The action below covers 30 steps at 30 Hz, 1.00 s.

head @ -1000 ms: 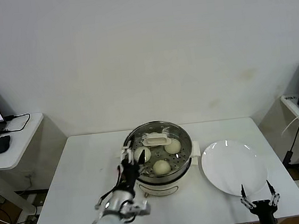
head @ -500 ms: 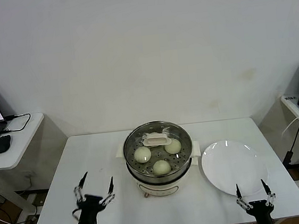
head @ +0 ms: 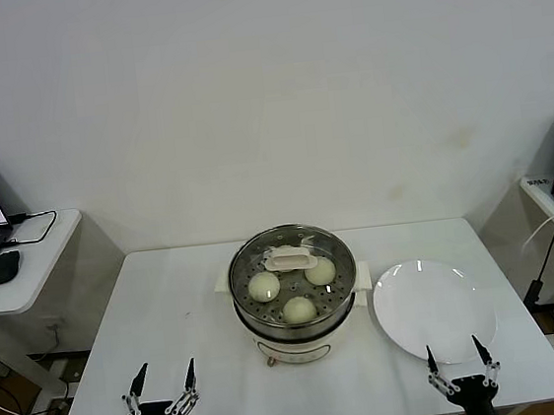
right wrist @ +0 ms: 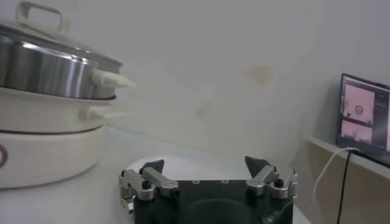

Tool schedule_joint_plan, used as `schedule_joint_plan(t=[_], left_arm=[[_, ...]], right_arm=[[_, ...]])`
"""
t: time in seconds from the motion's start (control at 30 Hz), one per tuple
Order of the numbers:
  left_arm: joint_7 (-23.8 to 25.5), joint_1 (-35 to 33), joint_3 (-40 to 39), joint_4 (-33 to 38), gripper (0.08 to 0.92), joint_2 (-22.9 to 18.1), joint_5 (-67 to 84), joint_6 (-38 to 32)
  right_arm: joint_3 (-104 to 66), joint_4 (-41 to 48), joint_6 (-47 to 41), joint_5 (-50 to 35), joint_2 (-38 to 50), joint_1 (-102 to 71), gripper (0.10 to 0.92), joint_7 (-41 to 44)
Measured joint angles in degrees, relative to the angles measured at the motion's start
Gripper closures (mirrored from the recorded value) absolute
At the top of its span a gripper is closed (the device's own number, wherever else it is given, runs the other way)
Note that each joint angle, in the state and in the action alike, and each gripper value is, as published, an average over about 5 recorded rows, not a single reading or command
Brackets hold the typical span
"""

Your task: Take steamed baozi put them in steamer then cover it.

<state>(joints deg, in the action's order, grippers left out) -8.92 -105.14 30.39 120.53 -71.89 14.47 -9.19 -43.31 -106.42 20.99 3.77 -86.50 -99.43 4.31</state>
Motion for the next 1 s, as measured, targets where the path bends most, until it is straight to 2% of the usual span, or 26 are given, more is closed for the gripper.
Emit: schedule_joint_plan(t=[1.0], left_arm=[[0.7,-1.7,1.5,-3.9,0.177,-0.5,0.5,-2.1]], right_arm=[[1.5,0.1,0.2,1.4,-0.3,-0.7,0.203,0.1]])
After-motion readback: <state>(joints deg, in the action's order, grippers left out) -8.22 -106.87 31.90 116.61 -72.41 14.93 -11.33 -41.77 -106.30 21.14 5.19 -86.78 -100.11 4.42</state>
